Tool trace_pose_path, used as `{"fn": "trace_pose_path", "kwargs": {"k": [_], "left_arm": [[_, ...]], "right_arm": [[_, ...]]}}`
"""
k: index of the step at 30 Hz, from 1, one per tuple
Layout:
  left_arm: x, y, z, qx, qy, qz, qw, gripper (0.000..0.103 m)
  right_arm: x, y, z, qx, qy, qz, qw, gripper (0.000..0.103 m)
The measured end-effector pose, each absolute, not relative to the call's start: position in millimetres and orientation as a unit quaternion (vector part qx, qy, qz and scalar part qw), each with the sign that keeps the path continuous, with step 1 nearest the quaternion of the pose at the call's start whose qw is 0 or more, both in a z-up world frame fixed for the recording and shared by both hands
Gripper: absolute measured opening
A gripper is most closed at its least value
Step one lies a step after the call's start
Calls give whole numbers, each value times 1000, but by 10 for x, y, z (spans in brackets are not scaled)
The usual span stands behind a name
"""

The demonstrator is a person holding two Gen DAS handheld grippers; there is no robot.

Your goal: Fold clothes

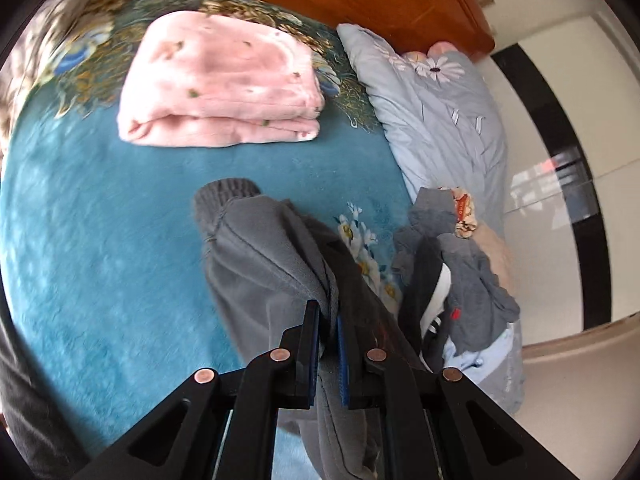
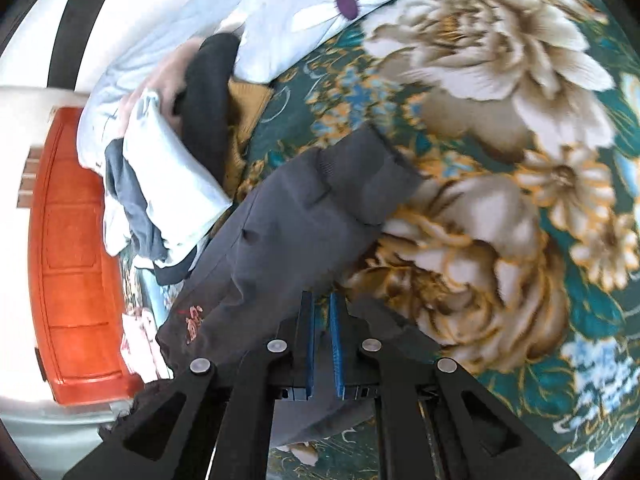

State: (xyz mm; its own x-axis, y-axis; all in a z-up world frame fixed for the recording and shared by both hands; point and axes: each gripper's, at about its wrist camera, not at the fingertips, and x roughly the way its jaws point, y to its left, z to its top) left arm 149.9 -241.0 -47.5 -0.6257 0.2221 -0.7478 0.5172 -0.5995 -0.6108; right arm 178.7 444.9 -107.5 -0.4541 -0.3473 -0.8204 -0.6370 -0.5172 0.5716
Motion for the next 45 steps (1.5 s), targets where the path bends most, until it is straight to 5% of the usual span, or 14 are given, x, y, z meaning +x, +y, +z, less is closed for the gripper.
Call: {"fn": "trace_pose_path", "kwargs": {"k": [6, 9, 15, 24, 38, 40, 42, 45], "left_arm": [[1395, -2332, -610, 431, 435, -785, 96, 9], [1431, -2335, -700, 433, 440, -780, 102, 9], [1588, -2443, -773, 440, 439, -773, 128, 9], [1833, -2553, -923, 439, 458, -757, 155, 9], [1948, -2595, -933, 440, 460, -752, 169, 9], [1962, -2602, -939, 440, 461, -751, 173, 9], [1961, -2601, -943, 440, 461, -751, 175, 9], [1946, -2594, -943, 439, 463, -750, 176, 9]], "right_arm": [[1551, 3964, -1248, -590, 361, 720, 50, 13], [1338, 3563, -1293, -620, 281, 733, -15, 40], [1048, 2874, -1377, -635, 50, 762, -114, 53], [880, 2761, -1723, -664, -20, 731, -157, 53], [776, 2774, -1856, -667, -49, 726, -161, 53], [836, 2775, -1833, -668, -47, 726, -157, 47], [912, 2767, -1811, -670, -53, 726, -148, 19], [999, 2753, -1758, -673, -52, 725, -133, 8]]}}
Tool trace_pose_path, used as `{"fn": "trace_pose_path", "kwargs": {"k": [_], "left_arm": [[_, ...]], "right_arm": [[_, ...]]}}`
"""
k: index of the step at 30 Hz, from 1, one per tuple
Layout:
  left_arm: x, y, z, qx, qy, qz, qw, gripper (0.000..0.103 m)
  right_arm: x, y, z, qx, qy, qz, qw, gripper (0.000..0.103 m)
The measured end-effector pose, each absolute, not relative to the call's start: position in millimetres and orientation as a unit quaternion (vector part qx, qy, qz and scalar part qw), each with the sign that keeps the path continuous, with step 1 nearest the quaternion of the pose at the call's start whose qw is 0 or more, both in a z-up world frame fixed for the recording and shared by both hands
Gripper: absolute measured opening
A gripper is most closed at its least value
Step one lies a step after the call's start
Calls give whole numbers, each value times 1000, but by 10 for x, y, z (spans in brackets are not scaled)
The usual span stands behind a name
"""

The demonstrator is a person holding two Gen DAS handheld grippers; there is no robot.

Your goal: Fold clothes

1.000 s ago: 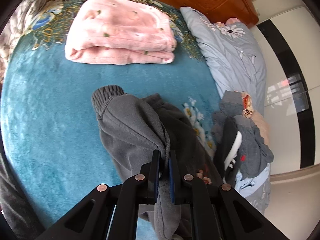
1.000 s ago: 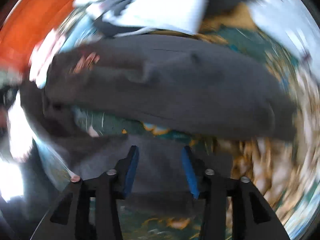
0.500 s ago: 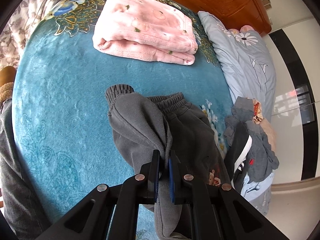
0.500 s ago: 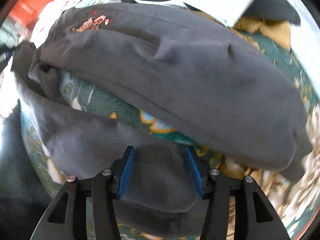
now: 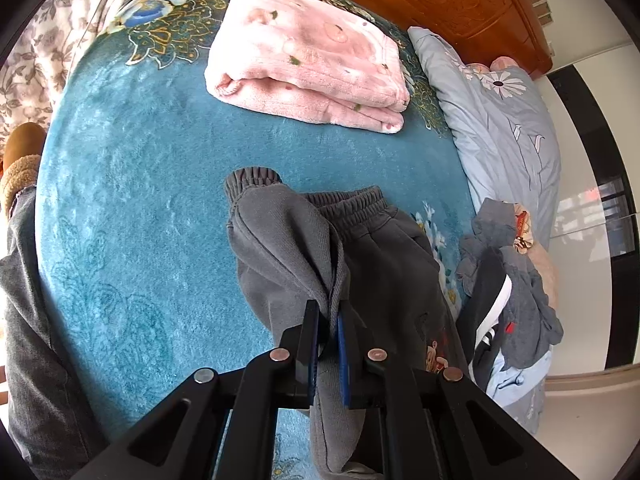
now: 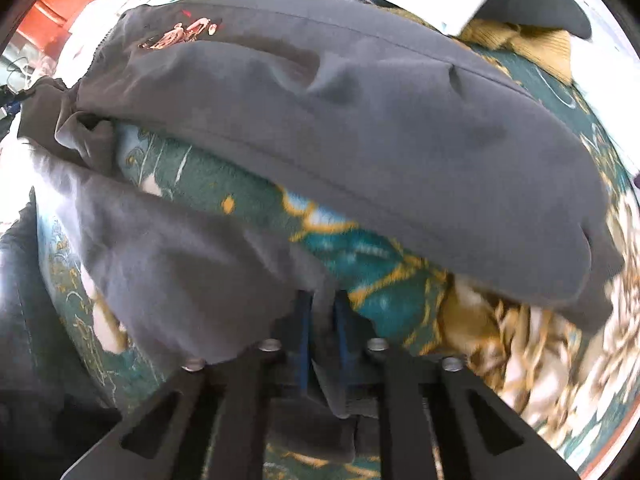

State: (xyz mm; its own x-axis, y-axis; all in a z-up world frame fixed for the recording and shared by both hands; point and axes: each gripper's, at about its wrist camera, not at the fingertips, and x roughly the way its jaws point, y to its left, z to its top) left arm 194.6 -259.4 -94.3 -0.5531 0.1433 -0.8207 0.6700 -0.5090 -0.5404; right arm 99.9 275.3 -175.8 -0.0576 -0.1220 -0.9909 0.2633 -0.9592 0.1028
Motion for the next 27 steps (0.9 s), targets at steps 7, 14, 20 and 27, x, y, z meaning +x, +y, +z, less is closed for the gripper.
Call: {"fn": "trace_pose_path", "kwargs": {"k": [7, 14, 20, 27], "left_arm": [[1813, -2567, -827, 437, 481, -742, 165, 9], [1260, -2437, -668, 451, 465, -748, 145, 9], [614, -2297, -767, 475, 441, -750, 129, 10], [74, -2166, -1027, 514, 399, -750, 119, 13]], "right_arm": [[822, 3014, -1112, 612, 4, -787, 81, 6], [418, 3264, -629, 561, -13, -827, 27, 6], [96, 3692, -924, 569, -37, -821, -22, 6], [-121, 3876, -1368, 598, -59, -797, -63, 6]]}}
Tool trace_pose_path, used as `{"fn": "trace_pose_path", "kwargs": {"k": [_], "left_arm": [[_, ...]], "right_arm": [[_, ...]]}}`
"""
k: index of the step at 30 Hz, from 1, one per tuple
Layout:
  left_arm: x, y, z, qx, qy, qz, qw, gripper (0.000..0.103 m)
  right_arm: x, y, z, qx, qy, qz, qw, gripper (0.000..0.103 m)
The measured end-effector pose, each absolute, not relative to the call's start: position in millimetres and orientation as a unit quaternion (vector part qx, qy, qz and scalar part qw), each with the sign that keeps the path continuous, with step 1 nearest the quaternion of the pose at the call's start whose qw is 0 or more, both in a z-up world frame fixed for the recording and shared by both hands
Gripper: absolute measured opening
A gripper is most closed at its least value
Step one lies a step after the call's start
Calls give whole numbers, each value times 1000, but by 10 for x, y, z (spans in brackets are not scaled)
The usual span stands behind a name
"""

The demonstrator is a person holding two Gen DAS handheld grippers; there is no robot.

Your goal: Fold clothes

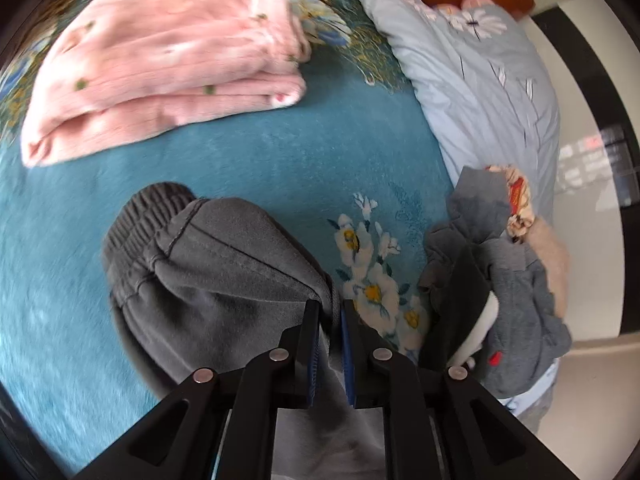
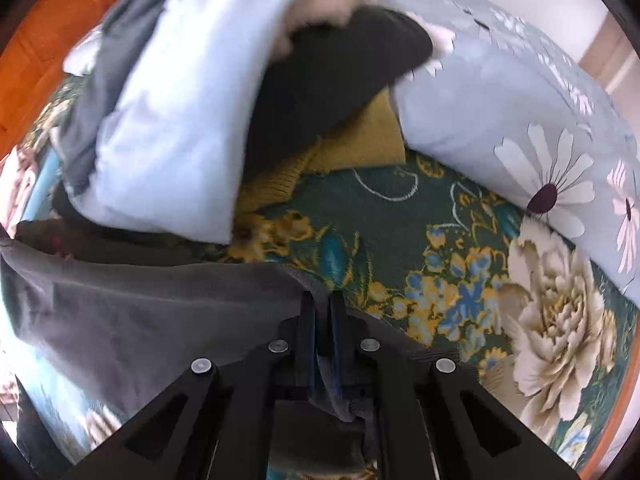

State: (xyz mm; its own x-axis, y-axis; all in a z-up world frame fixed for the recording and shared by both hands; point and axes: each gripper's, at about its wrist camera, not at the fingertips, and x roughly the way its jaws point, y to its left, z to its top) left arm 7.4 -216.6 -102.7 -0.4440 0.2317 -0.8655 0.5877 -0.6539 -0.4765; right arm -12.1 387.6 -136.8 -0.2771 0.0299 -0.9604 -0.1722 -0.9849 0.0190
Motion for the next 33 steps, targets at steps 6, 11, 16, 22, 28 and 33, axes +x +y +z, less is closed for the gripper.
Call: {"fn": "trace_pose_path", "kwargs": {"k": [6, 11, 16, 22, 28, 33], "left_arm": [[-41, -2143, -1153, 530, 380, -752, 91, 25], [221, -2243, -946, 483, 420, -768, 38, 52], [775, -2516, -809, 436, 420, -788, 112, 58], [1229, -2802, -1348, 436, 500, -730, 167, 59], [1250, -2815, -1766, 432, 545, -701, 160, 59], [1191, -2882, -1868, 441, 528, -706, 168, 59]], "right_arm": [[-170, 3882, -1572, -615, 59, 783, 79, 6], [-140, 3941, -1594, -611, 75, 783, 88, 7], [-4, 3936, -1452, -588, 64, 800, 104, 25], [512, 4144, -1029, -518, 153, 835, 104, 62], [1252, 4675, -1197, -472, 403, 775, 119, 72], [1527, 4726, -1554, -442, 500, 735, 123, 77]]}}
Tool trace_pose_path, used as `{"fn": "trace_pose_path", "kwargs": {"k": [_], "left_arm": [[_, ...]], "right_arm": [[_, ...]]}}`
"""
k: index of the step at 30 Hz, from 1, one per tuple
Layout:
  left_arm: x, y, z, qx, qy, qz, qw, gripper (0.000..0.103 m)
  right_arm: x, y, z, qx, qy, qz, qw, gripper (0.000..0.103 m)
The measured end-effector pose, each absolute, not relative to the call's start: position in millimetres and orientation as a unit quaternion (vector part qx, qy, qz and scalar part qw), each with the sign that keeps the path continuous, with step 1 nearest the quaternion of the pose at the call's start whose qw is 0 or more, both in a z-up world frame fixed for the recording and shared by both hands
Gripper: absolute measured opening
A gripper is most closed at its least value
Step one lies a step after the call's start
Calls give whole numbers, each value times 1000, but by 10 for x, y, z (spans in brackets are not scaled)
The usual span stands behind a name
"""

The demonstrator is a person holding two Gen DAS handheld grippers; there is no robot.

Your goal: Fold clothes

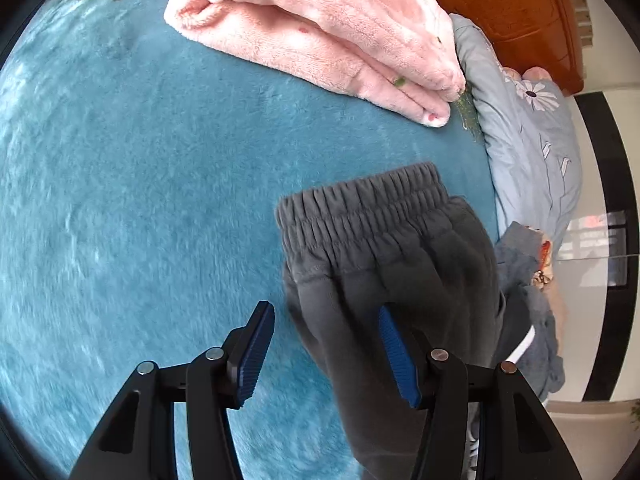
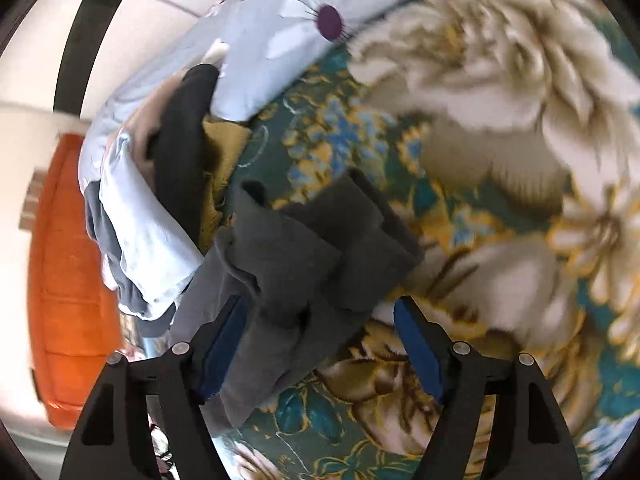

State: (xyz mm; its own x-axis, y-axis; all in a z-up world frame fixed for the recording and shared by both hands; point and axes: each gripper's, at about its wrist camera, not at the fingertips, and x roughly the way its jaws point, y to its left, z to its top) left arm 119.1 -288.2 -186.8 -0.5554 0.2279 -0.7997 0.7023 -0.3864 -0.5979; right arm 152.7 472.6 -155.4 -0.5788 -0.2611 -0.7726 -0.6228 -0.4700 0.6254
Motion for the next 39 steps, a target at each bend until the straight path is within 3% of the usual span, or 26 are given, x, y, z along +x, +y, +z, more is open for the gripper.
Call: {"fn": "trace_pose_path", "kwargs": {"k": [4, 6, 8, 14, 16, 18, 19, 21, 24, 29, 39], "left_arm": [[1095, -2936, -1932, 438, 533, -705, 164, 59], [1034, -2949, -1972, 438, 533, -705, 161, 59], [973, -2955, -2019, 440, 532, -706, 159, 60], [841, -2958, -2037, 440, 523, -711, 165, 61], [810, -2957, -2026, 442, 522, -710, 169, 61], [802, -2952, -2017, 440, 531, -703, 176, 61], [799, -2951, -2012, 439, 535, -700, 180, 60], [804, -2950, -1993, 434, 539, -697, 188, 51], [836, -2941, -1914, 428, 538, -698, 200, 37], [867, -2920, -1553, 415, 519, -724, 188, 30], [1494, -3095, -531, 359, 473, -793, 134, 29]], "right_arm": [[1440, 4670, -1782, -435, 531, 718, 118, 80], [1407, 4671, -1819, -410, 542, 723, 126, 89], [1356, 4669, -1813, -397, 544, 727, 131, 89], [1089, 4566, -1711, -419, 484, 751, 163, 91], [1027, 4494, -1655, -438, 452, 759, 167, 86], [964, 4420, -1595, -462, 420, 762, 169, 62], [938, 4397, -1573, -471, 412, 761, 170, 58], [908, 4365, -1532, -483, 404, 758, 171, 45], [856, 4313, -1403, -487, 390, 765, 160, 37], [843, 4204, -1040, -474, 375, 788, 118, 35], [1197, 4176, -306, -405, 390, 827, 17, 34]]}}
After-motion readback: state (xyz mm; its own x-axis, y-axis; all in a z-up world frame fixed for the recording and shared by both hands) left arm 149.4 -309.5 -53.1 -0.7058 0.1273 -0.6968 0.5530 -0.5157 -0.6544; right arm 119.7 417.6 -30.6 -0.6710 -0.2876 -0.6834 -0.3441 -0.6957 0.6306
